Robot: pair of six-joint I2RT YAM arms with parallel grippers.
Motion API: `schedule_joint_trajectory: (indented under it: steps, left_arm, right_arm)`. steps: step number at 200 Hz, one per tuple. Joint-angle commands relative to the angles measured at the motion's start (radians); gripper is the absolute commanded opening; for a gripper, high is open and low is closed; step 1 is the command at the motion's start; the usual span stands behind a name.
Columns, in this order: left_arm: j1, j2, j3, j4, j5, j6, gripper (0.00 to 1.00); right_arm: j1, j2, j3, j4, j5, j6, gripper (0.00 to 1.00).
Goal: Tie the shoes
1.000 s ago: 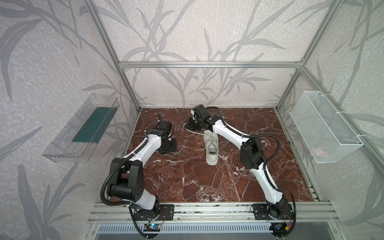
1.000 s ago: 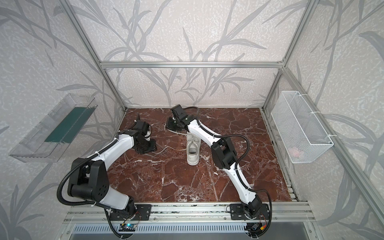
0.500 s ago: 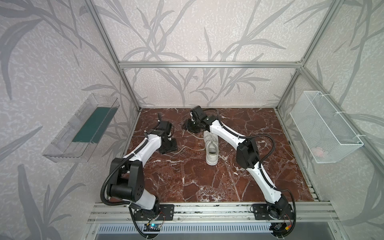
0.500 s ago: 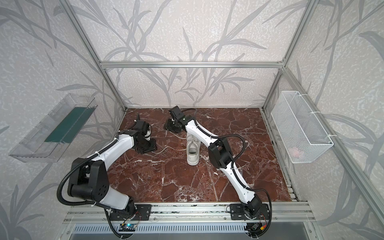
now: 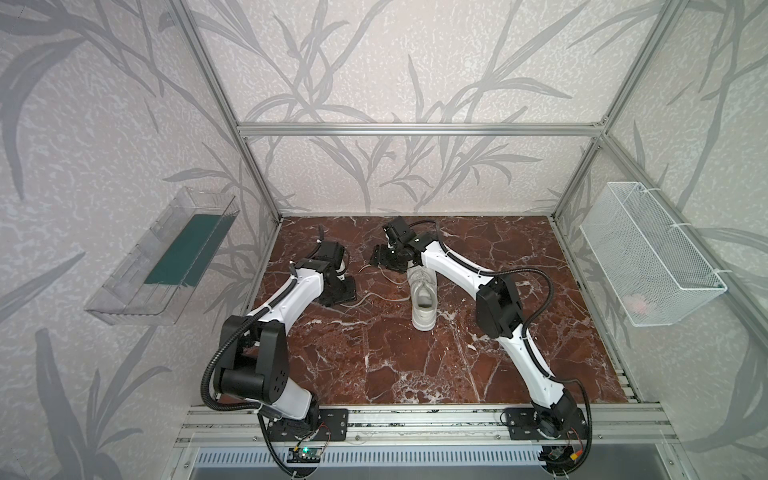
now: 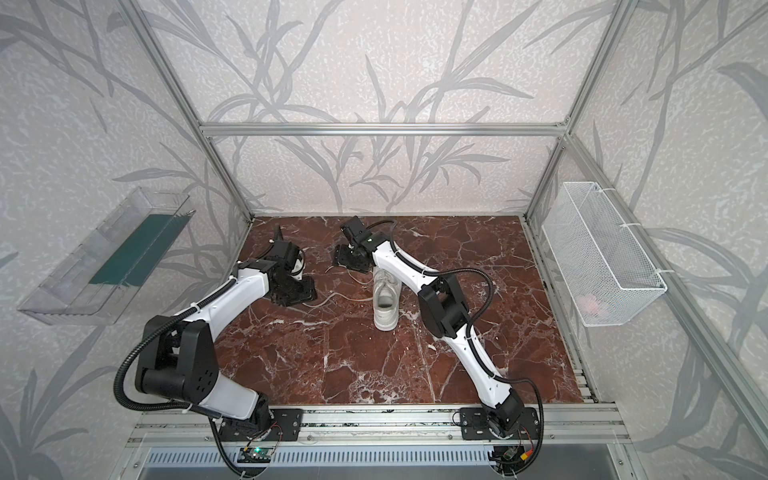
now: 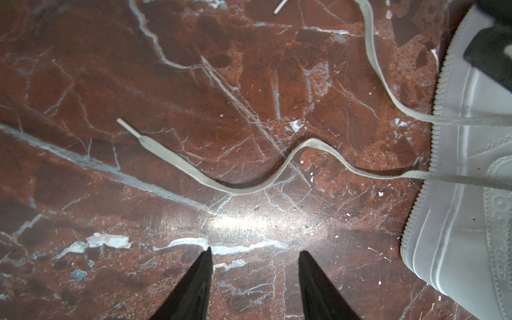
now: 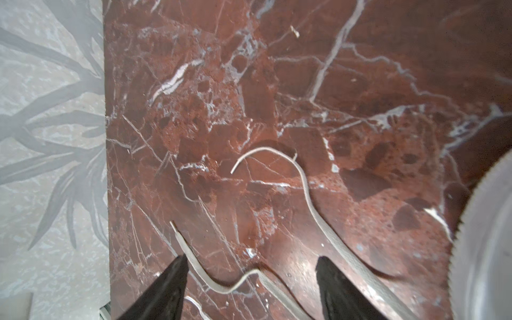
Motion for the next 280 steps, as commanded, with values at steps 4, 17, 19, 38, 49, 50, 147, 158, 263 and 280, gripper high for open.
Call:
schedule_joint_trajectory:
  steps: [4,17,19,38,49,50,147,158,263,280]
  left_arm:
    - [-0.063,-0.006,-0.026,0.085,0.050,0.171,0.52]
    - [-0.105,-0.014,-0.042,0.128,0.077,0.296,0.51]
    - [-0.110,-0.015,-0.044,0.133,0.087,0.313,0.52]
    - [-0.160,-0.023,-0.070,0.183,0.100,0.472,0.52]
    - [-0.172,-0.018,-0.079,0.206,0.131,0.540,0.52]
    - [-0.172,-0.018,-0.080,0.208,0.132,0.546,0.52]
    - [-0.181,0.204,0.104,0.053,0.322,0.988,0.48]
    - [-0.184,0.232,0.123,0.068,0.310,0.990,0.48]
    - [-0.227,0.221,0.101,0.287,0.274,0.675,0.48]
    - [-0.228,0.200,0.050,0.374,0.231,0.543,0.49]
  right_arm:
    - [-0.036,-0.189,-0.118,0.094,0.002,-0.034,0.73]
    - [-0.060,-0.258,-0.211,0.144,-0.005,-0.034,0.73]
    - [-0.065,-0.267,-0.225,0.152,-0.007,-0.034,0.73]
    - [-0.110,-0.362,-0.342,0.192,-0.033,-0.040,0.72]
    - [-0.136,-0.413,-0.405,0.199,-0.044,-0.046,0.72]
    - [-0.140,-0.417,-0.411,0.200,-0.045,-0.047,0.72]
    - [-0.357,-0.839,-0.847,0.222,-0.078,-0.098,0.72]
    - [-0.362,-0.875,-0.878,0.230,-0.062,-0.101,0.72]
    - [-0.413,-0.967,-0.949,0.217,-0.053,-0.102,0.72]
    - [-0.415,-0.968,-0.953,0.226,-0.062,-0.103,0.72]
